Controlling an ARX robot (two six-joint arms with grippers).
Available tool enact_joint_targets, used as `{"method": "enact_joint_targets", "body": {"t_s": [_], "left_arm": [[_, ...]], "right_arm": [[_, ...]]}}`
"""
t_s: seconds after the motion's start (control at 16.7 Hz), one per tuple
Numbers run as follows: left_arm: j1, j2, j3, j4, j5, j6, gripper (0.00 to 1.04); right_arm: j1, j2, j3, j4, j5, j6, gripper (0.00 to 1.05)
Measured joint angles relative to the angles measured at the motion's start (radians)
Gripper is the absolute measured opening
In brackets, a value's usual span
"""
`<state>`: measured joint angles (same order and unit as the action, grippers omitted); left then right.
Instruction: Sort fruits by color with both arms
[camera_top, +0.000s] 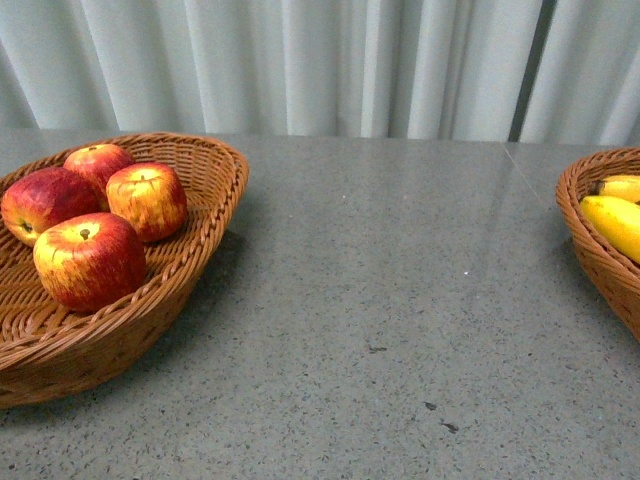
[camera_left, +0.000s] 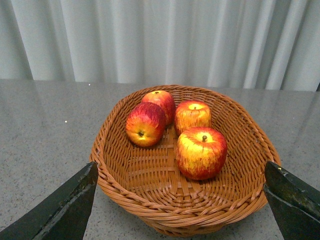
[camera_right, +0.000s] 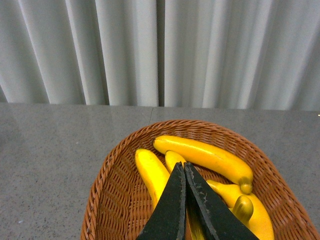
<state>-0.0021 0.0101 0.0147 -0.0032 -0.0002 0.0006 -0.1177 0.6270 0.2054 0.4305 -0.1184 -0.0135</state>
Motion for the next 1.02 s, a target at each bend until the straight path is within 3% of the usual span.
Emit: {"method": "enact_joint_targets", "body": {"t_s": [0.12, 0.24, 0.3, 1.02], "left_arm": [[0.0, 0.0, 0.0, 0.0, 0.0, 0.0, 0.98], [0.0, 0.0, 0.0, 0.0, 0.0, 0.0, 0.98], [0.0, 0.0, 0.0, 0.0, 0.0, 0.0, 0.98], [0.0, 0.0, 0.0, 0.0, 0.0, 0.0, 0.98]], "right_arm": [[0.014, -0.034, -0.026, -0.002, 0.018, 0.0, 0.02], [0.113, -0.087, -0.082, -0.032, 0.107, 0.002, 0.02], [0.124, -0.113, -0.096, -0.038, 0.103, 0.002, 0.02], [0.117, -0.395, -0.193, -0.193, 0.118, 0.003, 0.02]]}}
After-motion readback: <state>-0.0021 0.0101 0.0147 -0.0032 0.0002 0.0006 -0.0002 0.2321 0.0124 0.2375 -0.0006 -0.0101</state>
